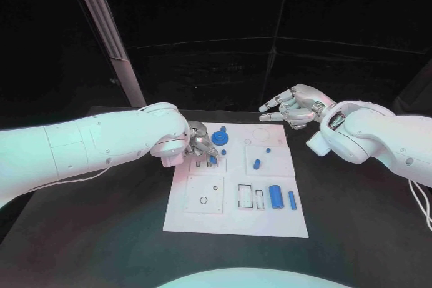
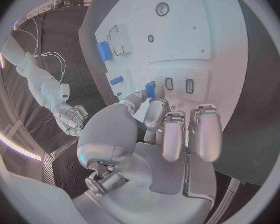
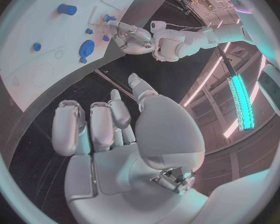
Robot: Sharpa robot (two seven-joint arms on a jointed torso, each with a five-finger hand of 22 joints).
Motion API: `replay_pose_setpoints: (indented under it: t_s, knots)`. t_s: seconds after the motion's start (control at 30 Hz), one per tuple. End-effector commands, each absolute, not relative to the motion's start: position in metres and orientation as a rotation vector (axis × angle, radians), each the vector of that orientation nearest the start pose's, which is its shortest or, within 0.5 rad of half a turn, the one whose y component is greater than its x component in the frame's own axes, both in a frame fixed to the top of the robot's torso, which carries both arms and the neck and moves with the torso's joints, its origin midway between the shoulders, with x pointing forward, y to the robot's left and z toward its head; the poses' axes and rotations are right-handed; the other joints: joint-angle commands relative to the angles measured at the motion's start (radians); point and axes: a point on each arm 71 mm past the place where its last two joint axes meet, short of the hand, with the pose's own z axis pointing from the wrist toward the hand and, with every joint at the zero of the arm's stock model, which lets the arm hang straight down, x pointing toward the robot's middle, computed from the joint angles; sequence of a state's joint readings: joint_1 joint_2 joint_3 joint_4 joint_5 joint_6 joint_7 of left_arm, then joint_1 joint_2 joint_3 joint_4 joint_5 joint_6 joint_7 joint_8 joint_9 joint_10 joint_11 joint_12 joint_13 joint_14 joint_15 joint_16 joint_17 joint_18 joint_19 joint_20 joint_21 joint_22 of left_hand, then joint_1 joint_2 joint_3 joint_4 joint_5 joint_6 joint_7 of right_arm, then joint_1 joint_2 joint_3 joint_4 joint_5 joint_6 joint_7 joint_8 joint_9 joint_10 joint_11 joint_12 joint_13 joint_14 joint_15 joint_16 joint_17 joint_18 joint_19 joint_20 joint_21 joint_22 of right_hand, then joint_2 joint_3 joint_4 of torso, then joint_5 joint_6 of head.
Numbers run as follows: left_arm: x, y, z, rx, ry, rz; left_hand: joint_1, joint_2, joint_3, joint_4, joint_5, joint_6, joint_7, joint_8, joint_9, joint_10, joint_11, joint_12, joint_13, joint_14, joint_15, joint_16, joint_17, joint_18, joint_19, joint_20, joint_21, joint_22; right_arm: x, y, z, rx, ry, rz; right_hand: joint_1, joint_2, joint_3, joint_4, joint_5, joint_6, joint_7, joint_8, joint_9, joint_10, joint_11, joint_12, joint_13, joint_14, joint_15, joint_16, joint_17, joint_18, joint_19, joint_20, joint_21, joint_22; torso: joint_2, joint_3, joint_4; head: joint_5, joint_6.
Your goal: Assemble the parts on the task board
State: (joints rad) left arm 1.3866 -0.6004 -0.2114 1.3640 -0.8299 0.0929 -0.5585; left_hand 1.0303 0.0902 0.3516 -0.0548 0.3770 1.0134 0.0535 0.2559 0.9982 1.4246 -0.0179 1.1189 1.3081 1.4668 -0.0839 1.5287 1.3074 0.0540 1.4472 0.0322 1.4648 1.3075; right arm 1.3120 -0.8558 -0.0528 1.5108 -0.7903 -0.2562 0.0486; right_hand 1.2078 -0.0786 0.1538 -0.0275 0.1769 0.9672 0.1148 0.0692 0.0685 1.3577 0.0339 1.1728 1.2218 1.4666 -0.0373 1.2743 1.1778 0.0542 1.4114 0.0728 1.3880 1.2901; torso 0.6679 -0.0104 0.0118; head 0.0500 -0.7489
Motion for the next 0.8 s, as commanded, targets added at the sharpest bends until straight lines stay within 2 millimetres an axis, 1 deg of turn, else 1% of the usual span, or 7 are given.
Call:
replay_pose_setpoints:
  t_s: [0.03, 0.13, 0.37, 0.5, 0.6, 0.7, 0.8]
  knots:
    - [0.508, 0.148, -0.201, -0.313, 2.302, -0.510, -0.011, -0.005, 0.242, -0.226, 0.014, 0.011, -0.001, 0.007, 0.005, 0.004, -0.005, -0.004, 0.006, 0.091, 0.001, 0.004, 0.212, -0.009, 0.009, -0.001, 0.004, 0.092, 0.504, -0.208, -0.138, 0.340, 1.713, 1.070, -0.003, 0.003, -0.001, -0.005, 0.004, 0.008, 0.002, -0.004, 0.000, 0.006, -0.002, -0.002, -0.001, 0.015, -0.006, -0.002, 0.001, 0.012, -0.002, -0.004, -0.003, 0.001, 0.001, 0.0000, -0.0001, 0.003, -0.001]
    - [0.505, 0.152, -0.201, -0.319, 2.289, -0.509, -0.013, -0.009, 0.248, -0.226, 0.019, 0.012, -0.002, 0.009, 0.007, 0.004, -0.005, -0.006, 0.005, 0.091, 0.000, 0.004, 0.212, -0.010, 0.010, -0.002, 0.005, 0.094, 0.504, -0.209, -0.138, 0.341, 1.713, 1.069, -0.003, 0.003, -0.001, -0.005, 0.004, 0.008, 0.002, -0.004, 0.000, 0.006, -0.002, -0.002, -0.001, 0.015, -0.006, -0.002, 0.001, 0.012, -0.002, -0.004, -0.003, 0.001, 0.000, -0.0005, -0.0008, 0.005, -0.003]
    - [0.501, 0.161, -0.206, -0.273, 2.255, -0.472, -0.013, -0.015, 0.257, -0.228, 0.025, 0.015, -0.003, 0.010, 0.010, 0.003, -0.006, -0.013, 0.001, 0.091, -0.001, 0.004, 0.212, -0.010, 0.011, -0.003, 0.005, 0.095, 0.504, -0.210, -0.138, 0.344, 1.713, 1.066, -0.004, 0.004, -0.001, -0.004, 0.004, 0.008, 0.002, -0.004, 0.000, 0.007, -0.002, -0.002, -0.001, 0.015, -0.006, -0.002, 0.001, 0.012, -0.002, -0.004, -0.003, 0.001, 0.000, -0.0007, -0.0018, 0.009, -0.004]
    - [0.501, 0.163, -0.209, -0.242, 2.236, -0.448, -0.012, -0.020, 0.261, -0.229, 0.027, 0.018, -0.003, 0.011, 0.012, 0.003, -0.006, -0.016, -0.001, 0.091, -0.002, 0.005, 0.213, -0.010, 0.011, -0.004, 0.006, 0.096, 0.505, -0.210, -0.139, 0.344, 1.713, 1.066, -0.004, 0.004, -0.001, -0.004, 0.004, 0.008, 0.002, -0.004, 0.000, 0.007, -0.002, -0.002, -0.001, 0.015, -0.006, -0.002, 0.001, 0.012, -0.002, -0.004, -0.003, 0.001, 0.000, -0.0019, -0.0042, 0.010, -0.005]
    - [0.501, 0.163, -0.211, -0.219, 2.230, -0.432, -0.012, -0.022, 0.263, -0.229, 0.028, 0.019, -0.004, 0.012, 0.012, 0.004, -0.007, -0.018, -0.002, 0.091, -0.003, 0.005, 0.213, -0.010, 0.011, -0.004, 0.006, 0.097, 0.505, -0.210, -0.139, 0.344, 1.713, 1.066, -0.004, 0.004, -0.001, -0.004, 0.004, 0.008, 0.002, -0.004, 0.000, 0.007, -0.002, -0.002, -0.001, 0.015, -0.006, -0.002, 0.001, 0.012, -0.002, -0.004, -0.003, 0.001, 0.001, -0.0020, -0.0052, 0.011, -0.005]
    - [0.501, 0.163, -0.213, -0.208, 2.226, -0.422, -0.011, -0.023, 0.264, -0.229, 0.028, 0.020, -0.004, 0.012, 0.013, 0.004, -0.007, -0.018, -0.003, 0.091, -0.003, 0.005, 0.214, -0.010, 0.011, -0.004, 0.006, 0.096, 0.504, -0.210, -0.139, 0.344, 1.713, 1.066, -0.005, 0.004, -0.002, -0.004, 0.004, 0.009, 0.002, -0.004, 0.000, 0.007, -0.002, -0.001, -0.001, 0.015, -0.006, -0.002, 0.002, 0.012, -0.001, -0.004, -0.003, 0.001, 0.001, -0.0014, -0.0049, 0.011, -0.005]
    - [0.500, 0.163, -0.214, -0.199, 2.226, -0.415, -0.011, -0.024, 0.264, -0.229, 0.029, 0.020, -0.004, 0.012, 0.013, 0.004, -0.007, -0.018, -0.003, 0.092, -0.003, 0.006, 0.214, -0.010, 0.012, -0.004, 0.006, 0.097, 0.504, -0.210, -0.139, 0.344, 1.713, 1.067, -0.006, 0.004, -0.002, -0.004, 0.004, 0.009, 0.002, -0.004, 0.000, 0.007, -0.002, -0.001, -0.001, 0.015, -0.006, -0.002, 0.002, 0.012, -0.001, -0.004, -0.003, 0.002, 0.001, -0.0017, -0.0040, 0.009, -0.005]
